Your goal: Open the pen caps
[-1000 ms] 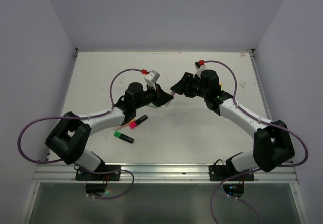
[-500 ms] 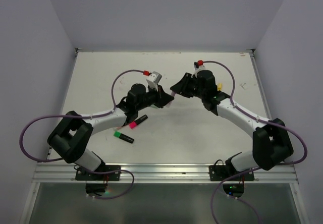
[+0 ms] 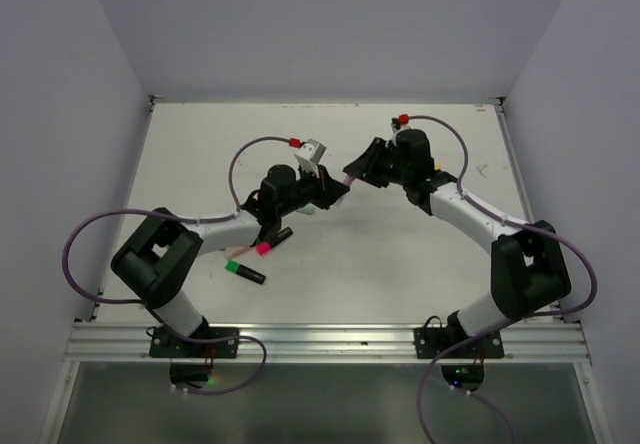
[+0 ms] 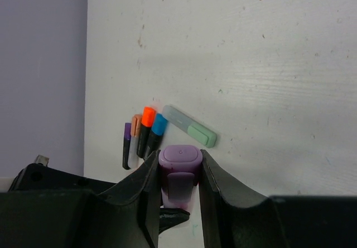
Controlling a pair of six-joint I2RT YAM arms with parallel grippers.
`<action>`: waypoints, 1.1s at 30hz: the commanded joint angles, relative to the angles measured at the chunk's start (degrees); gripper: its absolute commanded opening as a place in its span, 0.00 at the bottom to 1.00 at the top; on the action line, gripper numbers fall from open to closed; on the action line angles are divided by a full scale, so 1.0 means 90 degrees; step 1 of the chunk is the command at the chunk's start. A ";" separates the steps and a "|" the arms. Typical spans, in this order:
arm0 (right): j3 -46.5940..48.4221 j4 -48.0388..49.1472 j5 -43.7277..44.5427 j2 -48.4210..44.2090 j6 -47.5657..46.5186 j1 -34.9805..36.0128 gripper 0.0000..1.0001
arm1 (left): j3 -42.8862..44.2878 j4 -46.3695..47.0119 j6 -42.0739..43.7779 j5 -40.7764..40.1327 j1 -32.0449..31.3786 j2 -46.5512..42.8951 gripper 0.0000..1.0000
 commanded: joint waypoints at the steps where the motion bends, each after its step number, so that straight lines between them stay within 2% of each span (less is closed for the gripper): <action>1: 0.0579 0.0526 0.1758 0.0126 -0.0381 -0.1007 0.00 | -0.0023 -0.0073 0.0026 0.0632 -0.0151 0.0027 0.00; 18: 0.0872 0.0506 0.2032 -0.0001 -0.0704 -0.1701 0.00 | -0.0325 -0.0004 0.0104 0.0614 -0.0142 0.0213 0.00; 20: 0.1337 0.0040 0.1964 0.0221 -0.0985 -0.1701 0.00 | -0.0278 -0.0014 0.0133 0.0603 -0.0141 0.0310 0.00; 21: 0.1602 -0.0871 0.2012 0.0339 -0.1103 -0.1701 0.00 | -0.0190 -0.0081 0.0143 0.0613 -0.0132 0.0388 0.00; 23: 0.2313 -0.1706 0.2012 0.0699 -0.1609 -0.1721 0.00 | 0.0190 -0.0247 0.0095 0.0681 -0.0103 0.0709 0.00; 24: 0.2453 -0.2378 0.2331 0.0750 -0.1757 -0.1721 0.00 | 0.0346 -0.0297 0.0007 0.0749 -0.0083 0.0846 0.00; 26: 0.2600 -0.2870 0.2626 0.0809 -0.1992 -0.1769 0.00 | 0.0776 -0.0258 -0.0227 0.0924 -0.0024 0.1246 0.00; 33: 0.2522 -0.3566 0.3281 0.1092 -0.2451 -0.2374 0.00 | 0.2329 -0.0824 -0.0735 0.0204 0.0093 0.2311 0.00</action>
